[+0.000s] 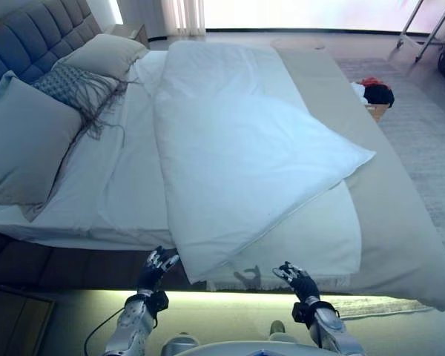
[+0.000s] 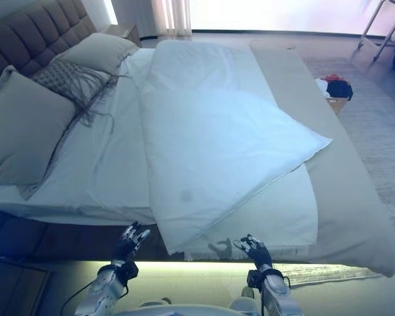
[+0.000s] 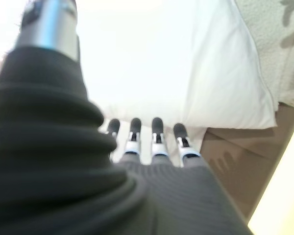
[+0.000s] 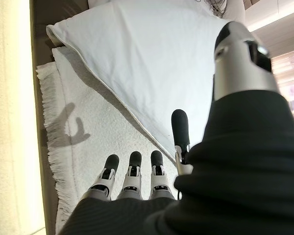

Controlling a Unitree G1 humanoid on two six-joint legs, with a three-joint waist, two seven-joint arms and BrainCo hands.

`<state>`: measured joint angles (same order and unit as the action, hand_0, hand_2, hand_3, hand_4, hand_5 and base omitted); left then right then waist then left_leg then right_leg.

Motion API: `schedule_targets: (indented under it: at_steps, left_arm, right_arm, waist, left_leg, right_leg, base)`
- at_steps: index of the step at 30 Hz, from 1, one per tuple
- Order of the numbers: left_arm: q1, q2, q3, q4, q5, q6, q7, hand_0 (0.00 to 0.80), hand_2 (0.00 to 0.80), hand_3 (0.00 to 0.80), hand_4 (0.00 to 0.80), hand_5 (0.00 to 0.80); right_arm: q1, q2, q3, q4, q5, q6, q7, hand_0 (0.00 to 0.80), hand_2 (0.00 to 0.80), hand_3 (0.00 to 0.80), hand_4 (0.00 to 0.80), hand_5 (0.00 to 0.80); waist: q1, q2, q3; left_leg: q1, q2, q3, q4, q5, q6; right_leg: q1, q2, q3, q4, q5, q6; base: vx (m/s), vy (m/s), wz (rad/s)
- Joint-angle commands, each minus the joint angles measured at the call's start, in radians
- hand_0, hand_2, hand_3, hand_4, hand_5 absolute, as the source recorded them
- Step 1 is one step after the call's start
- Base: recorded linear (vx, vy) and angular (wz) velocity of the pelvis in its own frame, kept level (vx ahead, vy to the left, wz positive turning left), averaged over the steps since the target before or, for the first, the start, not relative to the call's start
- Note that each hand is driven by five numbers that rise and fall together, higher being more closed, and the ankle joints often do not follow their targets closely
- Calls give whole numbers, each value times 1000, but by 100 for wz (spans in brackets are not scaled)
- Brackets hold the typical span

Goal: Make the bed neatly

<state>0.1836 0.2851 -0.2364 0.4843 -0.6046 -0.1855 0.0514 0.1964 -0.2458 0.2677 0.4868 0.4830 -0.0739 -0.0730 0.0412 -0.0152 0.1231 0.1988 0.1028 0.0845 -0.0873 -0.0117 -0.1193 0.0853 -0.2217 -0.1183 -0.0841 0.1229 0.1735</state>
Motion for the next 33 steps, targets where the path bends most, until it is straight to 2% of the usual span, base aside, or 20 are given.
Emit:
schedule_targets:
  at_steps: [1, 14, 26, 33]
  left_arm:
    - [-58, 25, -14, -50, -8, -41, 9, 0, 0, 0, 0, 0]
    - [-52, 20, -18, -39, 20, -39, 62, 0, 0, 0, 0, 0]
    - [-47, 21, -22, -46, 16, -33, 55, 0, 0, 0, 0, 0]
    - [-40, 14, -9, -35, 3, -16, 46, 0, 0, 0, 0, 0]
  right_arm:
    - [-48, 3, -2, -63, 9, -44, -15, 0, 0, 0, 0, 0]
    - [-48, 10, 2, -65, 3, -15, -20, 0, 0, 0, 0, 0]
    - [-42, 13, 0, -66, 7, -22, -17, 0, 0, 0, 0, 0]
    - [-53, 8, -10, -65, 15, -8, -15, 0, 0, 0, 0, 0]
  waist:
    - [0, 7, 23]
    - [6, 11, 14]
    - [5, 9, 11]
    - [15, 4, 17]
  left_leg:
    - [-62, -93, 3, 45, 19, 113]
    - [-41, -89, -4, 36, 21, 108]
    - [-37, -89, 9, 21, 26, 107]
    - [-60, -119, 20, 101, -14, 118]
  right_leg:
    - [20, 52, -78, 102, -73, -59]
    - [54, 60, -83, 80, -75, -62]
    - [60, 59, -88, 62, -67, -57]
    - [58, 39, -94, 54, -54, -50]
  base:
    - [0, 0, 0]
    - [3, -4, 0]
    - [-12, 4, 0]
    - [-29, 51, -1]
